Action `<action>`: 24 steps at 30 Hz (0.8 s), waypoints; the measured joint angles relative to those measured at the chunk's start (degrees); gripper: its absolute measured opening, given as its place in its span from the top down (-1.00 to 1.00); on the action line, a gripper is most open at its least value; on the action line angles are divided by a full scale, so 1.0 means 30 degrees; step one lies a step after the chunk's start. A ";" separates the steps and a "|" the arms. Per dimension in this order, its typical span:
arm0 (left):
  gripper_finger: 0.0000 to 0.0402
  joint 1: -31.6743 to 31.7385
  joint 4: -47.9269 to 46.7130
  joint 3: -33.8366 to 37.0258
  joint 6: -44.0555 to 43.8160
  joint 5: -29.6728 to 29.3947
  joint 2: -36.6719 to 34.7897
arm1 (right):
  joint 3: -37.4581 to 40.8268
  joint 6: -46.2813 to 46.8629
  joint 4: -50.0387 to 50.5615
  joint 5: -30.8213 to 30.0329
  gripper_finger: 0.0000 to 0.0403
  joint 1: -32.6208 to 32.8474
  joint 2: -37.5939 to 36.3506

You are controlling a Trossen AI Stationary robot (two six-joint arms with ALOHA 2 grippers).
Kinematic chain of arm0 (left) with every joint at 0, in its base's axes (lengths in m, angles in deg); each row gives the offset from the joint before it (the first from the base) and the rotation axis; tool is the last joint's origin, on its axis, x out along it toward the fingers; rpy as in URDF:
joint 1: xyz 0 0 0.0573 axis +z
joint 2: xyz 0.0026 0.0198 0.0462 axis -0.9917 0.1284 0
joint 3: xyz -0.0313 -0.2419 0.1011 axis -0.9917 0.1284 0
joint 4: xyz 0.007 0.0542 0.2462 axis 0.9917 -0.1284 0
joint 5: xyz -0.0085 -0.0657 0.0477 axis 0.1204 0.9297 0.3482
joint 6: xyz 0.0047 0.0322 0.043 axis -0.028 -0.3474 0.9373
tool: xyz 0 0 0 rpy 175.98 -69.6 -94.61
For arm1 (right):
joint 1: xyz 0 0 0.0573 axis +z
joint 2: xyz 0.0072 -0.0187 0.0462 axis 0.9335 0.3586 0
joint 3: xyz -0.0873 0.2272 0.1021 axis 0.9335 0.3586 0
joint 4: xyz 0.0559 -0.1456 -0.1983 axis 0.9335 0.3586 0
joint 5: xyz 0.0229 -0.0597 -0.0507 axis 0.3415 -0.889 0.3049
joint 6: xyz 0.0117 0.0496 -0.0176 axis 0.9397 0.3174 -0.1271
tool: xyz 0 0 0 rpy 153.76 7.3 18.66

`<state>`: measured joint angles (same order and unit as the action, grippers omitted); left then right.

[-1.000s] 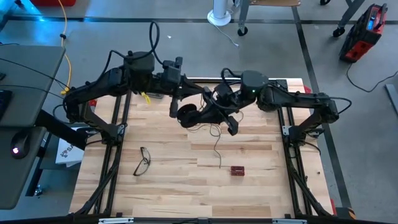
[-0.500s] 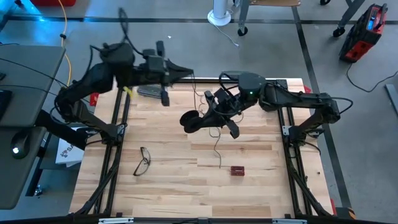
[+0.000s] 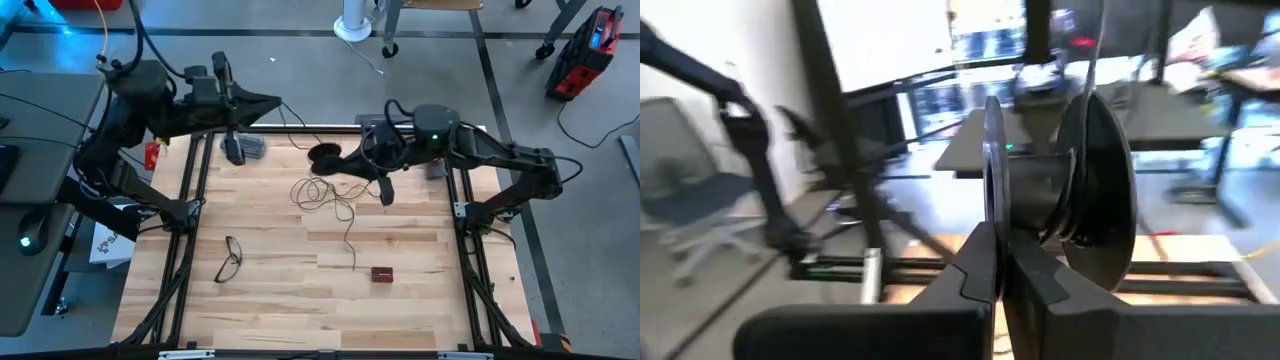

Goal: Coil cords
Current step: Coil the black wire into the spool

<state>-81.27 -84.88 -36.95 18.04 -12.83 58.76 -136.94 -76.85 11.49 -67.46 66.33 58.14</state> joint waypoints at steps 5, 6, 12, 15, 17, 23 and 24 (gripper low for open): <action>1.00 -0.0797 -0.1640 0.0007 -0.0934 -0.1966 -0.0138 | 0.0000 -0.1344 0.0097 -0.2244 1.00 0.0000 -0.0958; 1.00 -0.0931 -0.2043 0.0014 -0.1211 -0.2003 -0.0153 | 0.0000 -0.1598 0.0059 -0.2797 1.00 0.0000 -0.1138; 1.00 -0.1286 -0.4418 0.0115 -0.3121 -0.0397 -0.0115 | 0.0000 -0.2913 -0.0611 -0.3990 1.00 0.0000 -0.1767; 1.00 -0.1278 -0.5362 0.0930 -0.4002 -0.0175 -0.0080 | 0.0000 -0.3144 -0.1239 -0.3967 1.00 0.0000 -0.1932; 1.00 -0.1278 -0.5418 0.1844 -0.4401 -0.0177 -0.0066 | 0.0002 -0.3292 -0.1412 -0.3964 1.00 0.0000 -0.2048; 1.00 -0.1253 -0.3350 0.4770 -0.4827 -0.0294 -0.0051 | 0.0014 -0.3275 -0.2197 -0.3580 1.00 0.0000 -0.2184; 1.00 -0.1206 -0.2694 0.5254 -0.4827 -0.0389 -0.0037 | 0.0015 -0.3261 -0.2274 -0.3414 1.00 0.0000 -0.2184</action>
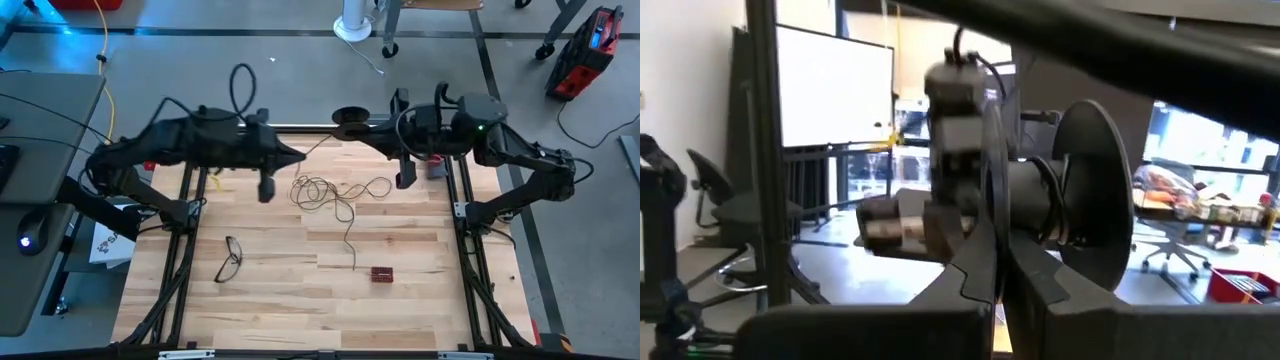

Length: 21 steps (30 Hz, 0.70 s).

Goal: Coil cords
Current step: Coil the black wire into the spool

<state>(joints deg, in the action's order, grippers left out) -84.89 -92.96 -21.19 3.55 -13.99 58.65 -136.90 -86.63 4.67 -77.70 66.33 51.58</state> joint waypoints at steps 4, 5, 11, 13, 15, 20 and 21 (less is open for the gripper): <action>0.92 0.0152 0.2831 0.1577 -0.0023 -0.0762 0.0030 | 0.0000 0.0209 -0.0492 0.0026 1.00 0.0000 -0.0036; 0.89 0.0259 0.3428 0.1965 -0.0007 -0.0839 0.0030 | 0.0000 0.0409 -0.0771 0.0050 1.00 0.0000 -0.0039; 0.66 0.0947 0.5391 0.3605 -0.0470 -0.0870 0.0353 | 0.0000 0.0818 -0.2101 0.0985 1.00 0.0000 -0.0103; 0.58 0.1021 0.5736 0.3915 -0.0502 -0.0870 0.0442 | 0.0000 0.1016 -0.2292 0.1242 1.00 0.0000 -0.0095; 0.50 0.1021 0.6177 0.4005 -0.0502 -0.0864 0.0531 | -0.0005 0.1177 -0.2400 0.1544 1.00 0.0000 -0.0095; 0.34 0.1021 0.6461 0.3992 -0.0861 0.0431 0.0632 | 0.0000 0.1149 -0.2429 0.1659 1.00 0.0000 -0.0087; 0.32 0.1021 0.5966 0.3992 -0.1017 0.0954 0.0649 | -0.0007 0.1064 -0.2446 0.1665 1.00 0.0000 -0.0088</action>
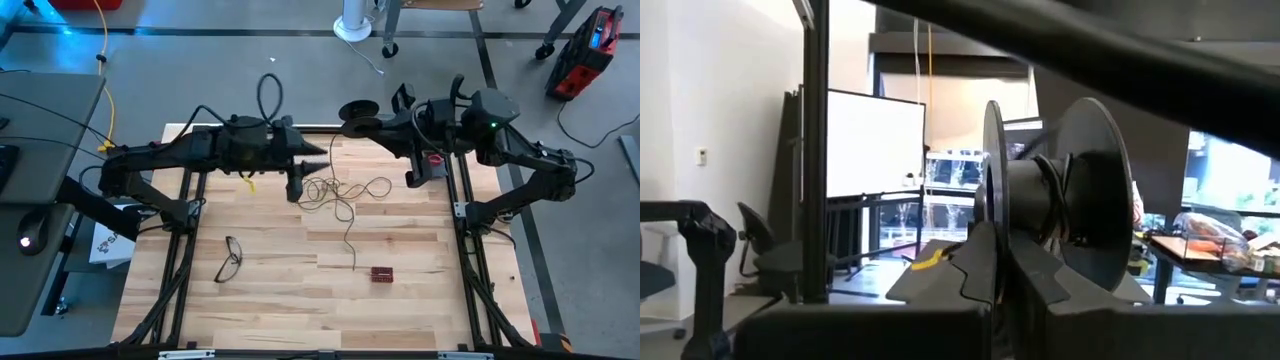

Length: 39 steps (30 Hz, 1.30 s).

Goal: Coil cords
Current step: Coil the black wire into the spool

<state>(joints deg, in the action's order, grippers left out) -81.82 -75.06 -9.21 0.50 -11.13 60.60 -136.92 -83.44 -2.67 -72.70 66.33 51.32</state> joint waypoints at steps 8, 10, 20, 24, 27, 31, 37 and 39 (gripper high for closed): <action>0.21 0.0036 -0.1763 -0.0013 -0.1190 0.2393 -0.0158 | 0.0000 -0.0388 -0.0010 0.0044 1.00 0.0000 -0.0269; 0.19 0.0034 -0.1589 -0.0012 -0.0999 0.2370 0.0116 | 0.0000 -0.0415 0.0025 0.0051 1.00 0.0000 -0.0255; 0.17 0.0393 0.0212 0.0022 -0.0118 0.2255 0.0816 | 0.0000 -0.0357 0.0004 0.0106 1.00 0.0000 -0.0247; 0.17 0.0284 0.0629 -0.0014 -0.0520 0.2979 0.0562 | 0.0000 -0.0382 0.0011 0.0102 1.00 0.0000 -0.0247; 0.17 0.0060 -0.0349 -0.0007 -0.0612 0.3421 0.0355 | 0.0000 -0.0409 0.0004 0.0102 1.00 0.0000 -0.0247; 0.17 0.0055 -0.2246 -0.0007 -0.0335 0.2425 -0.0158 | 0.0000 -0.0408 0.0011 0.0102 1.00 0.0000 -0.0247; 0.17 0.0015 -0.1386 -0.0007 -0.0330 0.2780 -0.0124 | 0.0000 -0.0408 0.0011 0.0094 1.00 0.0000 -0.0240; 0.17 -0.0090 -0.1142 -0.0007 -0.0460 0.2936 -0.0013 | 0.0000 -0.0408 0.0011 0.0087 1.00 0.0000 -0.0240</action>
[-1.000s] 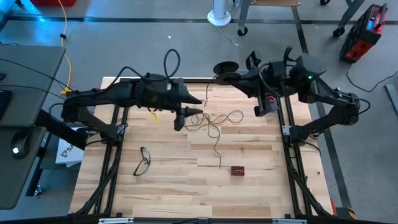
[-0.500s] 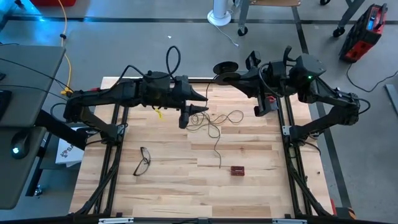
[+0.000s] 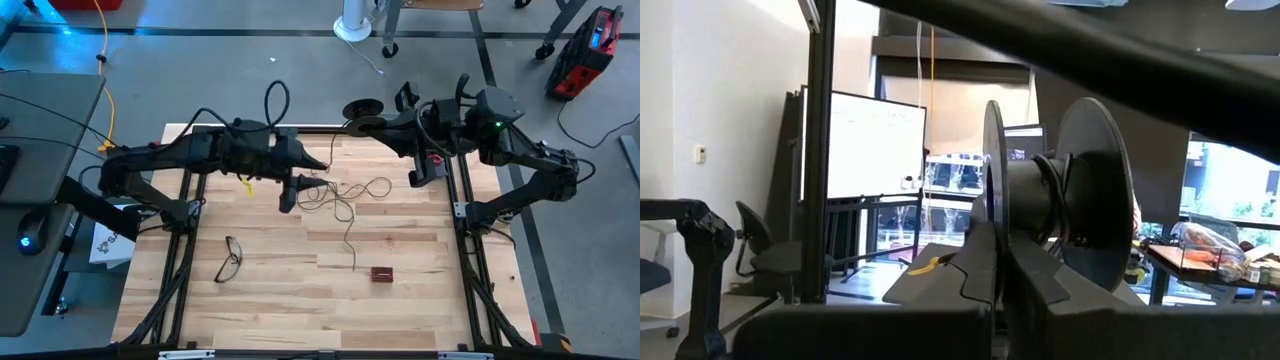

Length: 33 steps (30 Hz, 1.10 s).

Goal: Coil cords
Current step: Coil the black wire into the spool

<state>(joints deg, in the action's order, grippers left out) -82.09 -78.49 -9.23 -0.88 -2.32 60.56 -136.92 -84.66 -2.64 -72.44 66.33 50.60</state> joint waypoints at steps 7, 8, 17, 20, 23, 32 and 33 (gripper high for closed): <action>0.17 -0.0200 0.0911 0.0000 0.0050 -0.0101 0.0107 | 0.0000 -0.0007 0.0007 -0.0047 1.00 0.0000 0.0000; 0.17 -0.0202 0.0876 0.0000 0.0162 -0.0123 0.0107 | 0.0000 -0.0007 0.0000 -0.0066 1.00 0.0000 0.0000; 0.17 -0.0391 0.1831 0.0007 0.0359 0.0118 0.0238 | 0.0000 -0.0007 0.0001 -0.0058 1.00 0.0000 0.0000; 0.17 -0.0507 0.1989 0.0007 0.0314 0.0301 0.0217 | 0.0000 -0.0005 0.0003 -0.0058 1.00 0.0000 0.0000; 0.17 -0.0597 0.1895 0.0007 0.0347 0.0305 0.0224 | 0.0000 -0.0007 0.0007 -0.0058 1.00 0.0000 0.0007; 0.27 -0.0595 0.2209 0.0000 0.0487 0.0280 0.0353 | 0.0000 -0.0007 0.0007 -0.0051 1.00 0.0000 0.0007; 0.29 -0.0595 0.2150 0.0000 0.0488 0.0274 0.0386 | 0.0000 -0.0007 0.0015 -0.0056 1.00 0.0000 0.0007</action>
<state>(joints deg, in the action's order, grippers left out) -83.88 -72.04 -9.23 0.59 -1.50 61.72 -136.92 -84.68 -2.59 -72.61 66.33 50.62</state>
